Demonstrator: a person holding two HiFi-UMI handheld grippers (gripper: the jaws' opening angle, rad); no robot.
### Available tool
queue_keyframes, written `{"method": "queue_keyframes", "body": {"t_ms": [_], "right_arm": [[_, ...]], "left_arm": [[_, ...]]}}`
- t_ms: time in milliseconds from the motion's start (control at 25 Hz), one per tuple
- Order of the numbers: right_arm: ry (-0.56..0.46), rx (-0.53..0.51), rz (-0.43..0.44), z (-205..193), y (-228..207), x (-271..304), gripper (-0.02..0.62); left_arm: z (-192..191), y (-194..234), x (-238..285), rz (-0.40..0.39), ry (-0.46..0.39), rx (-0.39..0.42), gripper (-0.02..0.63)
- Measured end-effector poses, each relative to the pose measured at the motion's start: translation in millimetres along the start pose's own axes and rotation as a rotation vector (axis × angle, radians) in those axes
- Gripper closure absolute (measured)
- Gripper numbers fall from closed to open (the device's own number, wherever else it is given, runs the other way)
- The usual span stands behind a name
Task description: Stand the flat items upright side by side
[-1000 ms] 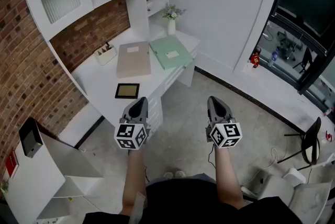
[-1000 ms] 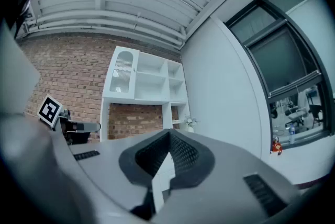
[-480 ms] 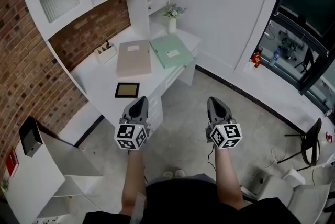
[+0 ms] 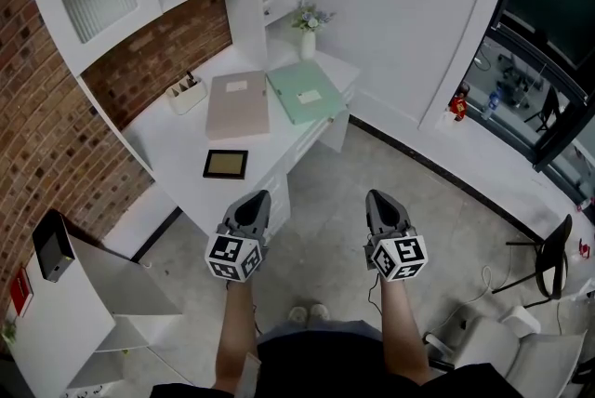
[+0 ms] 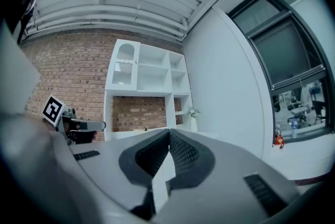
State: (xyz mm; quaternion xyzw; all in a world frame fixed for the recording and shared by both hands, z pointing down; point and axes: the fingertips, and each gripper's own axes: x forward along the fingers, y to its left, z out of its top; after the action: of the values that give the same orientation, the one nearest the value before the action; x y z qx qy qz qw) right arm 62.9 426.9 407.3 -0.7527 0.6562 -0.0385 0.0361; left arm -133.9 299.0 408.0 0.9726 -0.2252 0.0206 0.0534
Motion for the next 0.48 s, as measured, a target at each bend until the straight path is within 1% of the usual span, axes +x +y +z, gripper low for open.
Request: {"method": "queue_keyframes", "body": {"t_ms": [80,120,160,200,240,280,320,400,480], "right_arm": [[-0.005,0.015,0.006,0,2,-2,0.597],[-0.009,0.02,0.01,0,2,-3,0.564],[-0.014,0.025,0.014,1,2,-4,0.542],[-0.02,0.03,0.016,3,2,-5,0.531],[-0.026,0.038,0.019,4,2,-6,0.501],[-0.032,0.047,0.024,6,2,-5,0.469],[-0.035,0.056,0.03,7,1,-5,0.445],[-0.039,0.067,0.042,11,1,-3,0.378],[-0.045,0.068,0.051,16,3,-1,0.339]], "left_arm": [[-3,3,-3,0.004,-0.004,-0.028,0.595],[-5,5,-5,0.003,-0.003,-0.039,0.592],[-7,6,-6,0.004,-0.001,-0.049,0.574],[-9,7,-7,0.005,0.001,-0.058,0.515],[-11,9,-8,0.007,0.004,-0.063,0.444],[-13,11,-8,0.008,0.006,-0.066,0.413],[-14,12,-8,0.007,0.006,-0.067,0.397],[-14,15,-7,0.005,0.002,-0.074,0.357],[-12,17,-7,0.0,-0.006,-0.075,0.336]]}}
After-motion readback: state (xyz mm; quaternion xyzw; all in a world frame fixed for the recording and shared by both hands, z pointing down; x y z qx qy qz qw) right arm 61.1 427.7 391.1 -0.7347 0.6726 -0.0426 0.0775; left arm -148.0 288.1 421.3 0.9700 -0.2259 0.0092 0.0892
